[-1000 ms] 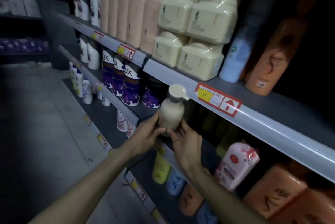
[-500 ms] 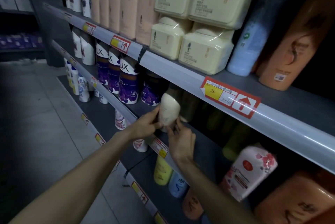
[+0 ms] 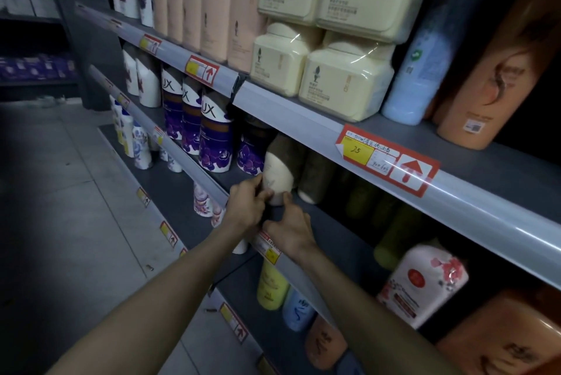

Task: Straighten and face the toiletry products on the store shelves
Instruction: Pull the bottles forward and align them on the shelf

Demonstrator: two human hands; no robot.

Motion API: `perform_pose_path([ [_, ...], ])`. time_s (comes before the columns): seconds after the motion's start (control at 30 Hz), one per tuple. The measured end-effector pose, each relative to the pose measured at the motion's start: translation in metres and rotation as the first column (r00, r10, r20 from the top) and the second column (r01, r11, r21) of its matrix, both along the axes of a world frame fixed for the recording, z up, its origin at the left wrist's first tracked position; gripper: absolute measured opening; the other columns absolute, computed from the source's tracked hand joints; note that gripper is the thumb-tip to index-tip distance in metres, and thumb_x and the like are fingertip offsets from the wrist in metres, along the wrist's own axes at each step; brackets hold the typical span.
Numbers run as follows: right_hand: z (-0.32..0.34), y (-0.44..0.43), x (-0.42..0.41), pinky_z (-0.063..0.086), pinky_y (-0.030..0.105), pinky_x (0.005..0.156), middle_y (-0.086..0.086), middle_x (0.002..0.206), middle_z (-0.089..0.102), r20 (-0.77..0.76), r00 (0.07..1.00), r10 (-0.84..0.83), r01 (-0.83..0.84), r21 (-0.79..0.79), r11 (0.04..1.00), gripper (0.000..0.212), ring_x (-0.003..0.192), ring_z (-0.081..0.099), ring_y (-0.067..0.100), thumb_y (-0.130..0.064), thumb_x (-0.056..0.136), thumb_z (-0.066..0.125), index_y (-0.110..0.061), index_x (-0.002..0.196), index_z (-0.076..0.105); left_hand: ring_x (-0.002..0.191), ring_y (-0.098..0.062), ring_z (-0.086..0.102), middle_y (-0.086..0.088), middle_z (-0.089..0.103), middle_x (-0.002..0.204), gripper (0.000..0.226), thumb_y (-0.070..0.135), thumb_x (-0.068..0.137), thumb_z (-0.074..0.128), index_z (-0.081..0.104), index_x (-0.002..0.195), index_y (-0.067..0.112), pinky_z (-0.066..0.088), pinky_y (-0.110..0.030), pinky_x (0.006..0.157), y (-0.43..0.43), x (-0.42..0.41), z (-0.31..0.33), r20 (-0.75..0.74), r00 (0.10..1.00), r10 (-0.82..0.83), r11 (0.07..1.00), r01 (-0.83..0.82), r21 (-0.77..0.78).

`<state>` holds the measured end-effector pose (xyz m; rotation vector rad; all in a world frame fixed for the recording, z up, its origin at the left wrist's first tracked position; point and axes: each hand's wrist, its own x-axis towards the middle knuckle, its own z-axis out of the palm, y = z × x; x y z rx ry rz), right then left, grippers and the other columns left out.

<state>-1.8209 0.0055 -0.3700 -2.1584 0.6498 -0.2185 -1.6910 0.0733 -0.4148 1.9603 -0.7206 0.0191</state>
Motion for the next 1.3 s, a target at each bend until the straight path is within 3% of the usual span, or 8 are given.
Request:
perform_pose_path([
  [0.2, 0.006, 0.010, -0.007, 0.046, 0.027, 0.094, 0.007, 0.142, 0.060, -0.018, 1.000, 0.021, -0.021, 0.006, 1.000, 0.060, 0.133, 0.056, 0.030, -0.028, 0.089, 0.069, -0.026, 0.145, 0.048, 0.121, -0.021, 0.061, -0.005, 0.070, 0.127, 0.045, 0.023, 0.099, 0.061, 0.055, 0.143, 0.018, 0.040, -0.024, 0.094, -0.003, 0.001, 0.008, -0.022, 0.999, -0.026, 0.995, 0.028, 0.099],
  [0.37, 0.023, 0.031, -0.052, 0.041, 0.010, 0.081, -0.003, 0.130, 0.068, 0.074, 0.995, 0.064, -0.066, 0.030, 0.997, 0.046, 0.122, 0.061, 0.012, -0.024, 0.092, 0.069, -0.030, 0.136, 0.059, 0.110, -0.027, 0.068, -0.006, 0.075, 0.113, 0.048, 0.046, 0.086, 0.063, 0.061, 0.127, 0.021, 0.053, -0.042, 0.095, 0.012, -0.021, 0.012, -0.055, 0.998, 0.008, 0.990, 0.000, 0.140],
  [0.47, 0.036, 0.039, -0.089, 0.035, -0.004, 0.066, -0.006, 0.120, 0.071, 0.107, 0.992, 0.071, -0.071, -0.001, 0.997, 0.030, 0.107, 0.062, 0.001, -0.022, 0.092, 0.067, -0.023, 0.122, 0.067, 0.106, -0.021, 0.068, 0.001, 0.074, 0.115, 0.041, 0.015, 0.089, 0.067, 0.064, 0.130, 0.017, 0.050, -0.017, 0.083, 0.032, -0.066, 0.027, -0.019, 0.999, 0.045, 0.997, -0.044, 0.058],
  [0.7, 0.090, 0.055, -0.189, 0.052, 0.044, 0.106, -0.004, 0.125, 0.071, 0.265, 0.964, 0.007, -0.014, 0.024, 1.000, 0.057, 0.117, 0.065, 0.007, -0.041, 0.083, 0.066, -0.013, 0.133, 0.062, 0.119, -0.007, 0.064, 0.005, 0.069, 0.127, 0.045, -0.001, 0.092, 0.063, 0.064, 0.135, 0.013, 0.050, -0.024, 0.098, 0.058, -0.160, 0.083, -0.041, 0.998, -0.043, 0.975, 0.033, -0.221],
  [0.87, 0.137, 0.047, -0.261, 0.046, 0.004, 0.082, -0.040, 0.103, 0.059, 0.381, 0.920, -0.095, 0.070, 0.078, 0.995, 0.044, 0.091, 0.060, -0.021, -0.002, 0.095, 0.065, -0.037, 0.120, 0.059, 0.102, 0.002, 0.070, 0.004, 0.076, 0.110, 0.029, 0.001, 0.094, 0.065, 0.073, 0.121, 0.009, 0.054, -0.017, 0.094, 0.050, -0.235, 0.164, 0.065, 0.976, -0.209, 0.881, 0.217, -0.420],
  [0.97, 0.166, 0.042, -0.299, 0.044, 0.000, 0.086, -0.015, 0.127, 0.068, 0.446, 0.878, -0.174, 0.160, 0.069, 0.985, 0.044, 0.104, 0.056, -0.026, 0.000, 0.094, 0.067, -0.018, 0.134, 0.062, 0.096, 0.004, 0.071, 0.006, 0.076, 0.105, 0.025, 0.001, 0.093, 0.066, 0.074, 0.115, 0.011, 0.054, -0.013, 0.089, 0.039, -0.269, 0.199, 0.094, 0.946, -0.311, 0.850, 0.321, -0.417],
  [1.17, 0.210, 0.003, -0.355, 0.044, 0.006, 0.089, -0.004, 0.127, 0.072, 0.592, 0.675, -0.439, 0.597, -0.089, 0.798, 0.048, 0.108, 0.067, -0.007, -0.012, 0.089, 0.069, -0.016, 0.137, 0.066, 0.097, -0.002, 0.071, 0.005, 0.073, 0.117, 0.037, 0.006, 0.089, 0.070, 0.069, 0.125, 0.014, 0.051, -0.009, 0.084, -0.019, -0.312, 0.252, 0.112, 0.854, -0.508, 0.788, 0.514, -0.340],
  [1.3, 0.220, -0.029, -0.370, 0.044, 0.024, 0.092, 0.009, 0.124, 0.073, 0.512, 0.649, -0.563, 0.715, -0.154, 0.682, 0.048, 0.121, 0.066, 0.025, -0.012, 0.090, 0.072, -0.010, 0.137, 0.063, 0.129, -0.015, 0.057, 0.000, 0.056, 0.143, 0.066, 0.022, 0.089, 0.075, 0.048, 0.148, 0.015, 0.049, -0.018, 0.095, -0.074, -0.322, 0.268, 0.004, 0.742, -0.671, 0.728, 0.660, -0.187],
])
